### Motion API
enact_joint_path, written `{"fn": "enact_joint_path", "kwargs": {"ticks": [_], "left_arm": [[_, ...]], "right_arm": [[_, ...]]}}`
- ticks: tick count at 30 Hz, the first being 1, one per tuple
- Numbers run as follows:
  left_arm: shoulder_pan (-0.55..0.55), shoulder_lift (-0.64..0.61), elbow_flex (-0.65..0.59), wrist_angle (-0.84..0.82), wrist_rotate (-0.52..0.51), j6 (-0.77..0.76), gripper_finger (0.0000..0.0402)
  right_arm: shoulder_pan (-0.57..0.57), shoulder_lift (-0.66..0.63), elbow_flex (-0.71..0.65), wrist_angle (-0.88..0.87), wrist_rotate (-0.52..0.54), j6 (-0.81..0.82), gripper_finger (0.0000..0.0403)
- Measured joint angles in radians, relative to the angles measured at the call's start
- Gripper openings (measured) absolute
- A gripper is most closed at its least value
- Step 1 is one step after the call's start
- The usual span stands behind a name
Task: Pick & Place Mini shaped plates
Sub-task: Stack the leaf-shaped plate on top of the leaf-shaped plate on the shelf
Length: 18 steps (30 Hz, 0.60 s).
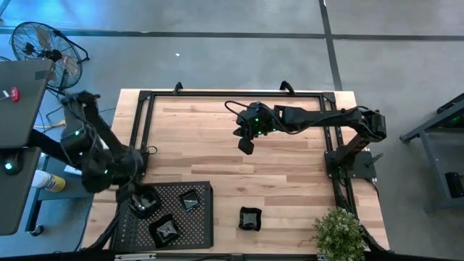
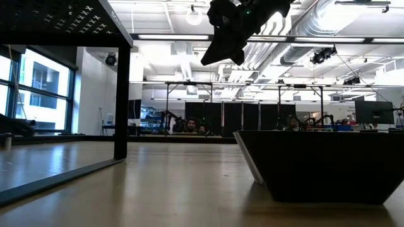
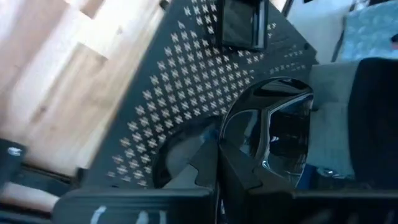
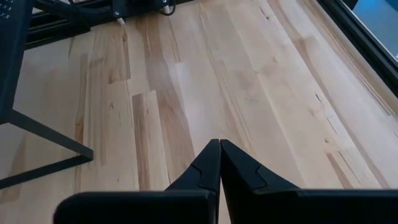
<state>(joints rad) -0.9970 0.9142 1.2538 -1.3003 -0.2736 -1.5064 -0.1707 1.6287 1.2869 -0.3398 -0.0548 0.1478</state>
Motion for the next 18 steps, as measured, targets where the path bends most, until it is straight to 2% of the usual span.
{"fn": "enact_joint_path", "kwargs": {"ticks": [4,8,15,18], "left_arm": [[-0.127,0.006,-0.057,0.014,-0.059,-0.157,0.0],[-0.206,0.013,-0.104,0.017,-0.091,-0.257,0.0],[-0.255,0.013,-0.15,-0.022,-0.122,-0.402,0.0],[-0.254,0.013,-0.159,-0.022,-0.085,-0.422,0.0002]], "right_arm": [[0.0,0.0,0.0,0.0,0.0,-0.003,0.0001],[0.0,0.0,0.0,0.0,0.0,-0.018,0.0004],[0.0,0.0,0.0,0.0,0.0,-0.017,0.0003],[0.0,0.0,0.0,0.0,0.0,-0.017,0.0003]]}}
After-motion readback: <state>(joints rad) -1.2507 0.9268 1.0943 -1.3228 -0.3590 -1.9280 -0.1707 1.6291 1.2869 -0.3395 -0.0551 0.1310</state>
